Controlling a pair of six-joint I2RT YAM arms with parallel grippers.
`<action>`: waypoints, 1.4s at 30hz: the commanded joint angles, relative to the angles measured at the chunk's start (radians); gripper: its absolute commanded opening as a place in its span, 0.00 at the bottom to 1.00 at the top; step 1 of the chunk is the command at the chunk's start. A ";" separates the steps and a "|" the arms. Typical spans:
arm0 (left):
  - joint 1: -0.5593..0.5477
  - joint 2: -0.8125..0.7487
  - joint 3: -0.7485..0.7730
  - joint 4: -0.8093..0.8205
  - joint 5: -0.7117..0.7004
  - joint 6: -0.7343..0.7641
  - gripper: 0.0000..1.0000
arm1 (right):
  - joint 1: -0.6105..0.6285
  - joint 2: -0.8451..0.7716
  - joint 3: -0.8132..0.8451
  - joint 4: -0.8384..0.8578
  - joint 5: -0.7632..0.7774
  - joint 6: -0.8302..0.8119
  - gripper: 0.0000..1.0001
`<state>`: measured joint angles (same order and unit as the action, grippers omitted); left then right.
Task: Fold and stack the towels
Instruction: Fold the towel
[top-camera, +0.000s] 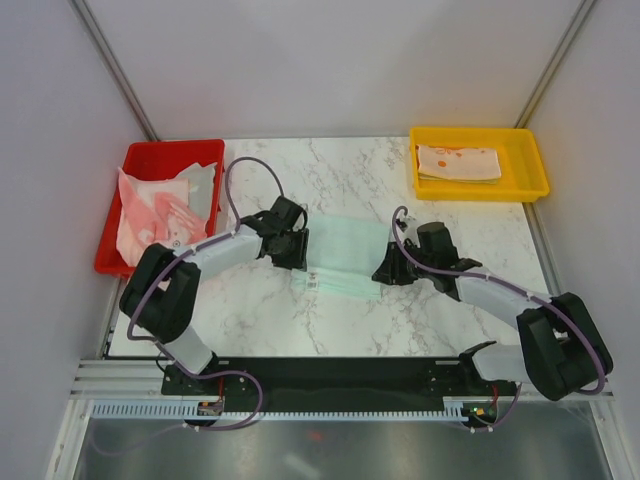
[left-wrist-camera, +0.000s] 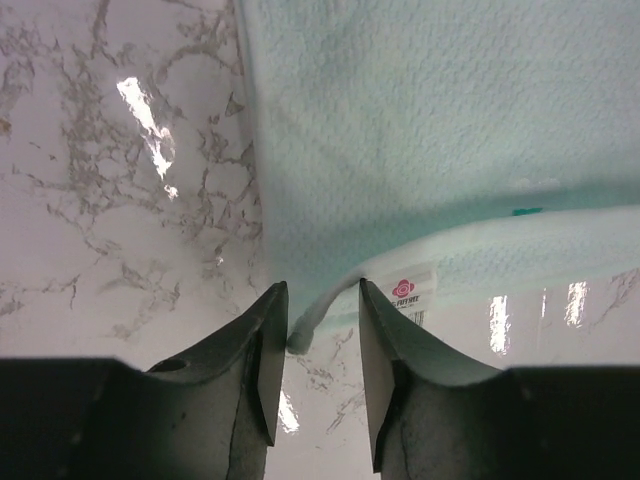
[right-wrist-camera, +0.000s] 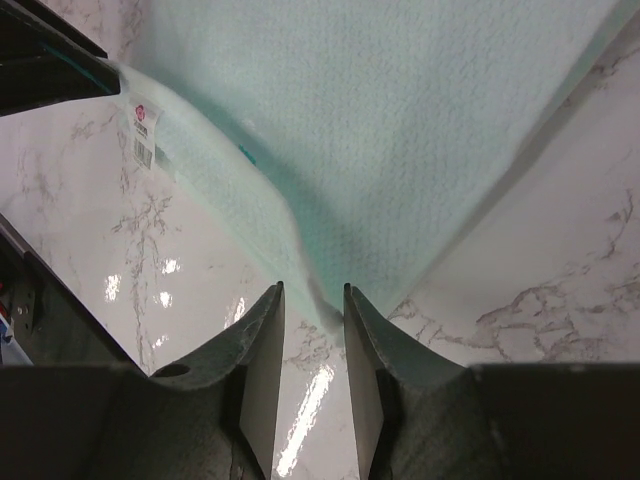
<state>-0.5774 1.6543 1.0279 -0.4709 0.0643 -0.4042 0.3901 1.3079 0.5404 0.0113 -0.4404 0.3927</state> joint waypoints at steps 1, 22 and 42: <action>-0.007 -0.062 -0.054 0.002 0.019 -0.036 0.40 | 0.004 -0.055 -0.033 -0.004 -0.020 0.005 0.37; -0.024 -0.223 -0.190 0.006 0.118 -0.085 0.33 | 0.004 -0.036 0.001 0.019 -0.007 0.043 0.39; 0.053 -0.190 0.075 0.004 -0.132 -0.118 0.50 | 0.007 -0.220 -0.017 -0.136 0.087 0.103 0.38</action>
<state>-0.5465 1.3922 1.0382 -0.5495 -0.0967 -0.5709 0.3954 1.1069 0.4942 -0.1024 -0.4789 0.4500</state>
